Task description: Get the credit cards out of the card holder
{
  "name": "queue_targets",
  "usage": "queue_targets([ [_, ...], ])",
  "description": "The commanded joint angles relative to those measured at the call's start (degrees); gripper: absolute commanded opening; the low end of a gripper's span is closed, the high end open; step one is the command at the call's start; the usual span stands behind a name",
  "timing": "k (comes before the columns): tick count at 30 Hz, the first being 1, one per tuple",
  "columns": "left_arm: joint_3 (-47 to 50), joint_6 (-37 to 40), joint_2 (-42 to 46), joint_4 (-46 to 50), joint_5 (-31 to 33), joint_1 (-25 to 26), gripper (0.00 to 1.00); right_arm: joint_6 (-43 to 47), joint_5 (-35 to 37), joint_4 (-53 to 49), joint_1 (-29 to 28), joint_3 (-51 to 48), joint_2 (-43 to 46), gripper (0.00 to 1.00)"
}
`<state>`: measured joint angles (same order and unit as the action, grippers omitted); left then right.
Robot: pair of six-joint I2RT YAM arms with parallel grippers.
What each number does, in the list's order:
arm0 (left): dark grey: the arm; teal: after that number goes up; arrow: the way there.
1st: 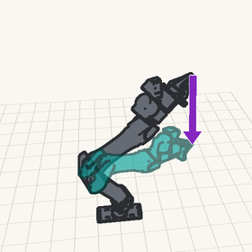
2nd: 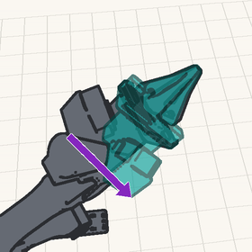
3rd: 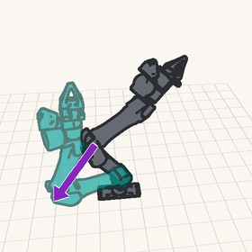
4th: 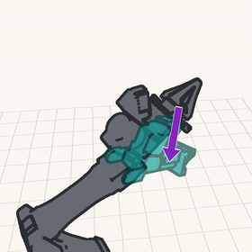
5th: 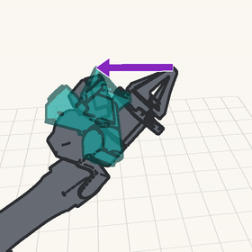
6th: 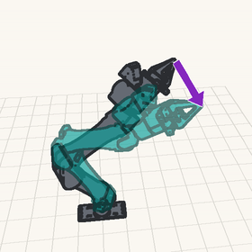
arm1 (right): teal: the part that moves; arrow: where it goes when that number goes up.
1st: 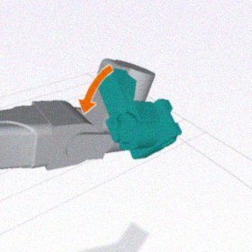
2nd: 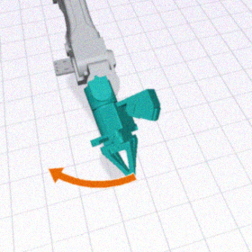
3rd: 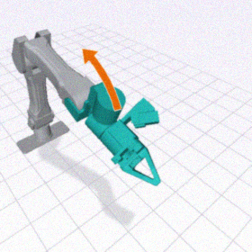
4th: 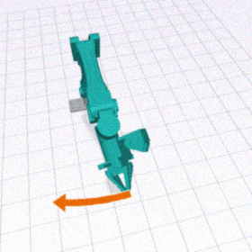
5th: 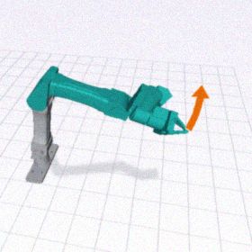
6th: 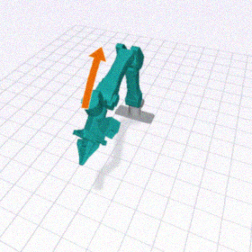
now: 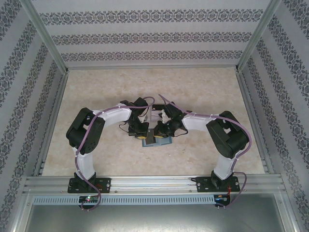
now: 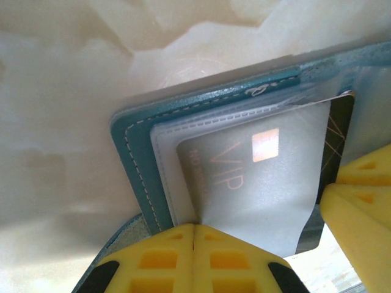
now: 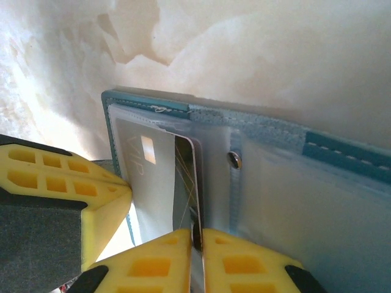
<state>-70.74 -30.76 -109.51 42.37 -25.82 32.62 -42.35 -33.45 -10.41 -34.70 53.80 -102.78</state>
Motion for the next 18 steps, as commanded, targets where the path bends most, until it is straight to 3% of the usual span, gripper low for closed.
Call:
queue_targets([
  [1,1.88,0.88,-4.04,4.07,5.02,0.97,0.0,-0.98,-2.3,3.44,0.12,-0.54,1.71,0.11],
  [9,1.82,0.88,-3.91,4.18,5.23,1.04,0.0,-0.17,-0.91,2.26,0.29,-0.76,2.21,0.03],
  [18,1.83,0.88,-3.86,4.12,5.2,1.05,0.0,1.36,2.43,-1.18,1.54,-1.86,4.71,0.01],
])
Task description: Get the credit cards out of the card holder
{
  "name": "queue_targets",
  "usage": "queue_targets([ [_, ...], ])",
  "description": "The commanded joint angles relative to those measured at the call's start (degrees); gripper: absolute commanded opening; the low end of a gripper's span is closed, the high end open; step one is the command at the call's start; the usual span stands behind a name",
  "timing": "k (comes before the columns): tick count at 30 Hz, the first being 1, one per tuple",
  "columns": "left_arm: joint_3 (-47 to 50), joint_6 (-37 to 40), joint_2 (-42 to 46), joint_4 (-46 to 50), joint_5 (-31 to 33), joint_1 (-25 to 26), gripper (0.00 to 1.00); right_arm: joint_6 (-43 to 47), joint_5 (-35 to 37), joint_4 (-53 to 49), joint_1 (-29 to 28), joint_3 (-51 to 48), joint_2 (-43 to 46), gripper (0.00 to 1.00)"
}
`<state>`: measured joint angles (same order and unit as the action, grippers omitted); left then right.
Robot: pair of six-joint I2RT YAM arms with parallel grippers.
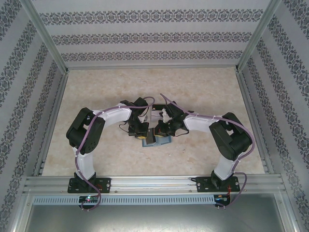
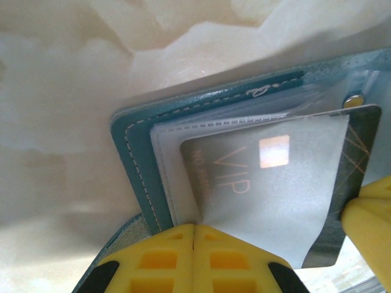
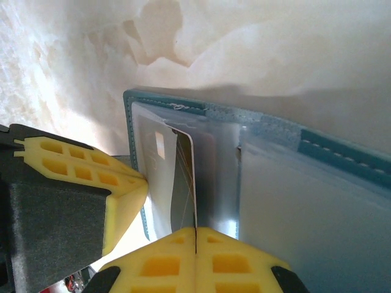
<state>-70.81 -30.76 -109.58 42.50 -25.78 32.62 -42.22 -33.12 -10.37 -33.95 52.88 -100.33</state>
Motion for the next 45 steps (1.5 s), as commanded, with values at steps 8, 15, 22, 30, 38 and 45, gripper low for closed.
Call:
queue_targets([
  [8,1.86,0.88,-3.8,3.91,5.17,1.04,0.0,3.64,4.61,-5.63,2.0,-0.54,5.02,0.01],
  [15,1.79,1.02,-3.92,3.9,5.38,1.04,0.0,5.55,7.35,-10.12,2.49,0.53,7.57,0.0],
  [22,1.78,1.04,-3.89,3.79,5.15,1.06,0.0,5.69,8.3,-11.15,2.49,0.91,8.13,0.0],
  [30,1.45,1.14,-3.89,3.98,5.19,1.04,0.0,5.39,8.51,-11.29,2.4,1.28,8.83,0.0],
  [38,1.33,1.28,-4.0,4.04,5.21,1.04,0.0,5.12,9.26,-11.71,2.4,0.91,9.71,0.0],
  [45,1.01,1.32,-4.15,4.21,5.23,1.06,0.0,4.9,6.8,-10.57,1.31,1.83,7.67,0.01],
])
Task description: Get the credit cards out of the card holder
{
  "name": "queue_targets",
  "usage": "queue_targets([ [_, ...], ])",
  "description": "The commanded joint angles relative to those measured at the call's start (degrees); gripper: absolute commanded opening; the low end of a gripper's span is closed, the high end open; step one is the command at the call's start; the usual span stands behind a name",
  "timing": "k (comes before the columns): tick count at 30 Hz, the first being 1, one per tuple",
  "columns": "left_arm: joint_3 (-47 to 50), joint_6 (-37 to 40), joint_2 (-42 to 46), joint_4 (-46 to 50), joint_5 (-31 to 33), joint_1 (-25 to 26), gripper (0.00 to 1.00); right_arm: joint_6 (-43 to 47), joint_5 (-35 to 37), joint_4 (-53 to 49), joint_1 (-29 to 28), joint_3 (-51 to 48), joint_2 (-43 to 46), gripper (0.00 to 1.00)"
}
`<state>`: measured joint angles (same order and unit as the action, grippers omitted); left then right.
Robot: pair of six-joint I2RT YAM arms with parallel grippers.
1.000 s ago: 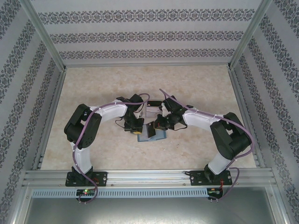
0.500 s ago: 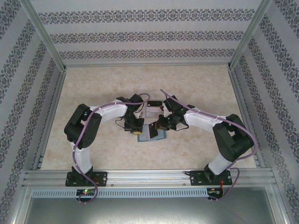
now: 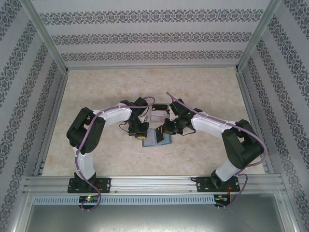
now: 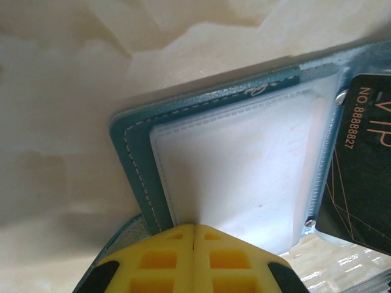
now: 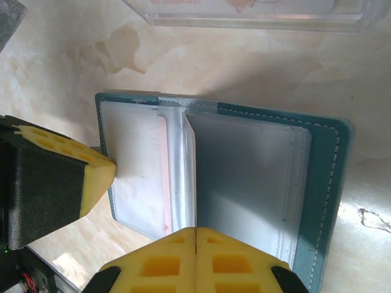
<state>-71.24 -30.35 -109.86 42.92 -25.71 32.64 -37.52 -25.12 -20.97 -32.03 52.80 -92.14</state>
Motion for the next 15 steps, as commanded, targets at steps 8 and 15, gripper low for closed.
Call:
queue_targets([
  [8,1.45,0.9,-3.87,3.7,5.12,1.03,0.0,-0.75,-2.47,1.03,-2.39,3.44,-3.19,0.1],
  [15,1.71,0.9,-3.88,3.66,5.07,1.02,0.0,-0.59,-2.0,-0.07,-2.86,3.94,-4.52,0.13],
])
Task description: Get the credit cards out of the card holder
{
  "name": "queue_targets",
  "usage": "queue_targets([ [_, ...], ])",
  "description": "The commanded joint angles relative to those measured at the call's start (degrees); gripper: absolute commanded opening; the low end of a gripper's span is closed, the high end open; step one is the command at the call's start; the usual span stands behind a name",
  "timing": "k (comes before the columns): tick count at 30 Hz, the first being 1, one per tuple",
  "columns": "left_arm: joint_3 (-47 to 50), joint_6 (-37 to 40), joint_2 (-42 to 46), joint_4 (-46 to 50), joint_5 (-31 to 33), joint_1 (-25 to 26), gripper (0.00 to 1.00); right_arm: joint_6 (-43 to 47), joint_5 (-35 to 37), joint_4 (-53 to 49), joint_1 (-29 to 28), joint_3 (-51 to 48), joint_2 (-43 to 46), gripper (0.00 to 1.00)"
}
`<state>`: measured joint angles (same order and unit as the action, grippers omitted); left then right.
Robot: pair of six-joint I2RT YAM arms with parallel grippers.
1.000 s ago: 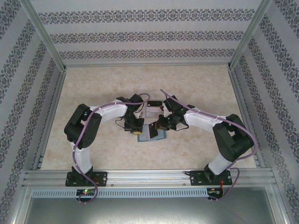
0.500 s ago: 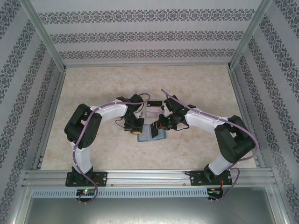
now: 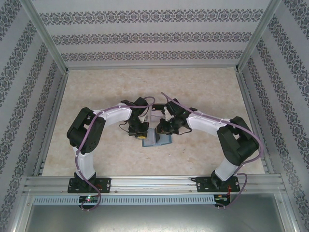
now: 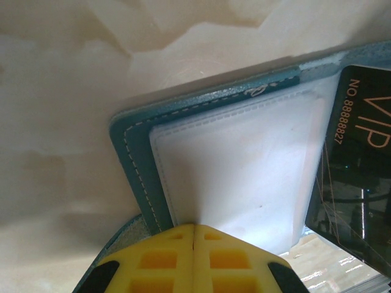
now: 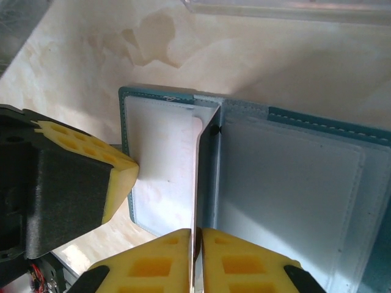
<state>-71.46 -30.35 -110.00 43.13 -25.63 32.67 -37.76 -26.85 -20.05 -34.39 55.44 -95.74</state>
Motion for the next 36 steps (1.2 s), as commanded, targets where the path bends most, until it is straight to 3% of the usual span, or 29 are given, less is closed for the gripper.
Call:
queue_targets([
  [1,2.01,0.86,-3.66,3.33,5.04,1.06,0.0,-0.3,-0.15,-1.06,-0.48,1.33,-1.0,0.13],
  [18,2.3,0.38,-1.91,2.66,5.96,1.0,0.0,0.4,1.89,-2.79,-0.46,1.87,0.59,0.03],
  [36,1.06,-1.51,3.95,0.59,3.62,1.0,0.0,3.57,2.71,-3.67,0.53,3.89,5.13,0.01],
])
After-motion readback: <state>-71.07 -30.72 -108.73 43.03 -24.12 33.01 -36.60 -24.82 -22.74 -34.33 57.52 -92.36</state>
